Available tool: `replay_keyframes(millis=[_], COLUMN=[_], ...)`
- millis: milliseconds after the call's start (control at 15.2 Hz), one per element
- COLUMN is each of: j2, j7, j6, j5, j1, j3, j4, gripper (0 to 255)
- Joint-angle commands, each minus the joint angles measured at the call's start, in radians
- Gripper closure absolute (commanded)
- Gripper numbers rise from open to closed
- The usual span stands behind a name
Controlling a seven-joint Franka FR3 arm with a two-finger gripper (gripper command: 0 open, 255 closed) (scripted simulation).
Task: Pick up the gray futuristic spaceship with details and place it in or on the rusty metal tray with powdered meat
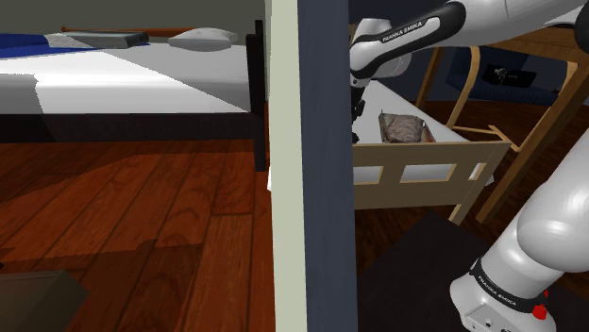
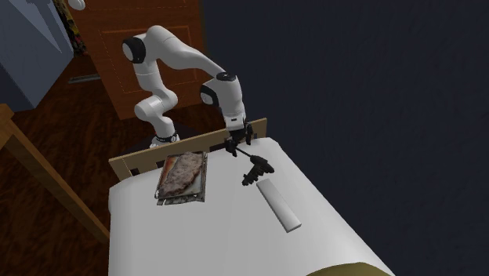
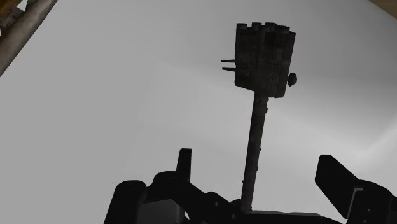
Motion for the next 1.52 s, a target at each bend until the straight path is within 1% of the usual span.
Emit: replay_keyframes(millis=[0, 528, 594, 1188, 1452], j2=[0.015, 0.019, 0.019, 0.019, -0.001], j7=[0.000, 0.000, 0.000, 0.000, 0.006], j6=[0.029, 0.036, 0.036, 0.036, -0.016], j5=[0.003, 0.003, 0.003, 0.003, -0.002], j1=[0.002, 0.002, 0.002, 0.002, 0.002], j3=[0.002, 0.002, 0.002, 0.002, 0.002], j4=[-0.013, -0.016, -0.016, -0.016, 0.016], gripper=[0, 0, 255, 255, 255])
